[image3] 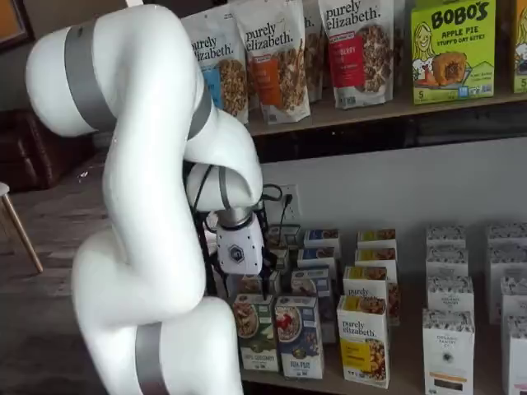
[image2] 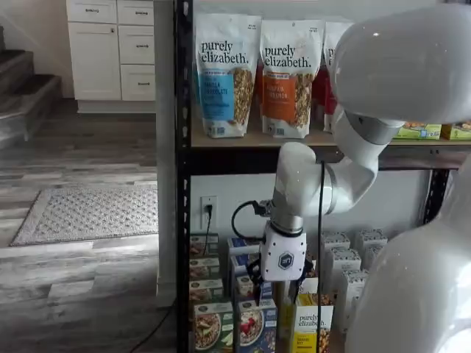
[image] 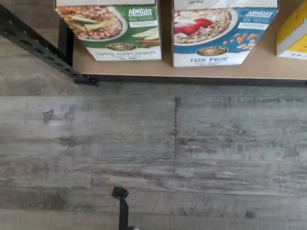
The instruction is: Pick up the blue and white box that is on the bottom shelf, the second box from the left
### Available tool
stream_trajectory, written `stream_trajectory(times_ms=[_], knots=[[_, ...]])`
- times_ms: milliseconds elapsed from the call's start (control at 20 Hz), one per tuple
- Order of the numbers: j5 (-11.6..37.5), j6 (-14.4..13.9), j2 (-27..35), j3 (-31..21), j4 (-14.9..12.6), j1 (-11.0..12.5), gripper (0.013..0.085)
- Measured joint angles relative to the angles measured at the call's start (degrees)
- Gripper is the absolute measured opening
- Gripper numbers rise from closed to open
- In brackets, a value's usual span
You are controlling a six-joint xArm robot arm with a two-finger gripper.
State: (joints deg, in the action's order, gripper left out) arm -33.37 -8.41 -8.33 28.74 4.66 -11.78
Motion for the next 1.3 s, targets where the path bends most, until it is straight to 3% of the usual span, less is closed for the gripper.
stream_trajectory(times_ms=[500, 950, 1300], knots=[[4.1, -1.4, 0.6, -1.5, -1.4, -0.4, 0.085], [7.5, -2.2, 2.6, -1.6, 0.1, -2.8, 0.085], [7.3, -1.3, 5.8, 0.7, -0.6, -1.2, 0.085]])
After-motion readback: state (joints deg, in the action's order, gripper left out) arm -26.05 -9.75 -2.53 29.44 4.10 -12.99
